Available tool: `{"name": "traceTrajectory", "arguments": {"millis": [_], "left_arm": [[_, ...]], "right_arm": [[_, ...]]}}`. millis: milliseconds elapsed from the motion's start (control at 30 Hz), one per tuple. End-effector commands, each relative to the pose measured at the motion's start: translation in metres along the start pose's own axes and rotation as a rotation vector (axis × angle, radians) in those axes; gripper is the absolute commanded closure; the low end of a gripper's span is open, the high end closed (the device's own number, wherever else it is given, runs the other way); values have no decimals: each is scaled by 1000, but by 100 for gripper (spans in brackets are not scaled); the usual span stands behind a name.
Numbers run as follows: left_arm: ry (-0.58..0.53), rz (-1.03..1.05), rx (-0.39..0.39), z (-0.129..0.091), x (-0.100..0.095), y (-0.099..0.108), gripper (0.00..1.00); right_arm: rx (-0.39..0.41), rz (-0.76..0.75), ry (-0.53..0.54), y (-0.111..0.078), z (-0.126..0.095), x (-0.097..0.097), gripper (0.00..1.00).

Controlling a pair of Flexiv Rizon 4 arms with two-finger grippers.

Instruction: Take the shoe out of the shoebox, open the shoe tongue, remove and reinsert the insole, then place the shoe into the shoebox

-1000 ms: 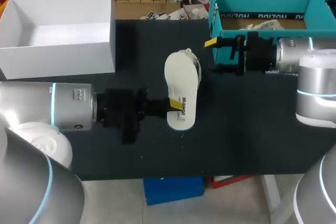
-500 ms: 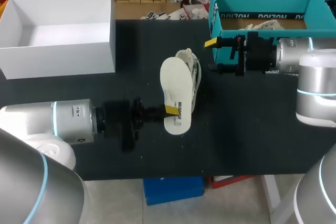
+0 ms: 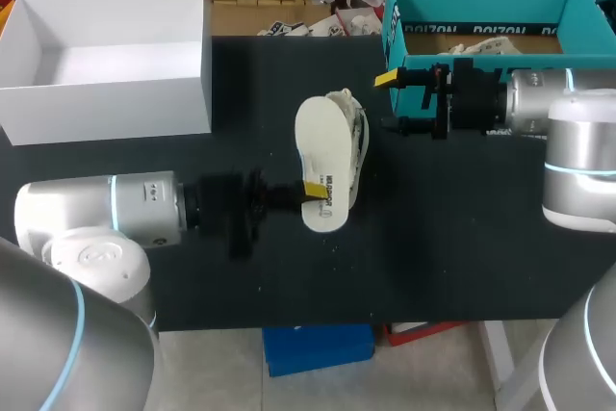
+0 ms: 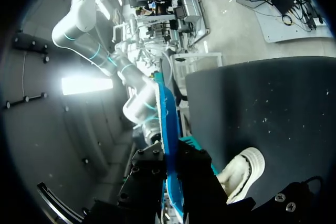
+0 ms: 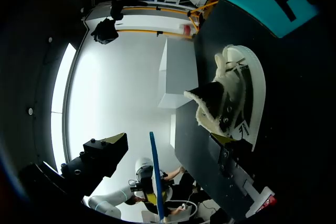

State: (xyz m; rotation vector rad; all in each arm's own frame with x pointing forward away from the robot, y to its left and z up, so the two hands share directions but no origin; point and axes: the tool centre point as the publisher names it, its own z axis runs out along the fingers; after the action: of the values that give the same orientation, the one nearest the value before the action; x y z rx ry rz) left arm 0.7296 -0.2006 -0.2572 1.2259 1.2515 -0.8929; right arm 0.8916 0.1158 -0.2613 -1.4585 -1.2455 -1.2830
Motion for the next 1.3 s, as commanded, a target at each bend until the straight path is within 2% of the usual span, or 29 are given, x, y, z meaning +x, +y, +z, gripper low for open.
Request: {"name": "traceTrajectory", "arguments": {"millis": [33, 267, 433, 733, 1167, 1233, 1300], "left_arm": [[4, 2, 16, 16, 11, 22, 100], [0, 2, 46, 30, 28, 42, 100], [11, 23, 89, 41, 33, 55, 100], [1, 22, 97, 53, 38, 75, 100], [-5, 22, 97, 55, 37, 77, 100], [-5, 22, 97, 55, 37, 77, 100], [-5, 22, 97, 55, 37, 77, 100]], "right_arm": [[-3, 0, -1, 0, 1, 0, 0], [-3, 0, -1, 0, 1, 0, 0], [-3, 0, -1, 0, 1, 0, 0], [-3, 0, -1, 0, 1, 0, 0], [-3, 0, -1, 0, 1, 0, 0], [46, -24, 29, 0, 6, -2, 0], [99, -42, 16, 0, 12, -6, 0]]}}
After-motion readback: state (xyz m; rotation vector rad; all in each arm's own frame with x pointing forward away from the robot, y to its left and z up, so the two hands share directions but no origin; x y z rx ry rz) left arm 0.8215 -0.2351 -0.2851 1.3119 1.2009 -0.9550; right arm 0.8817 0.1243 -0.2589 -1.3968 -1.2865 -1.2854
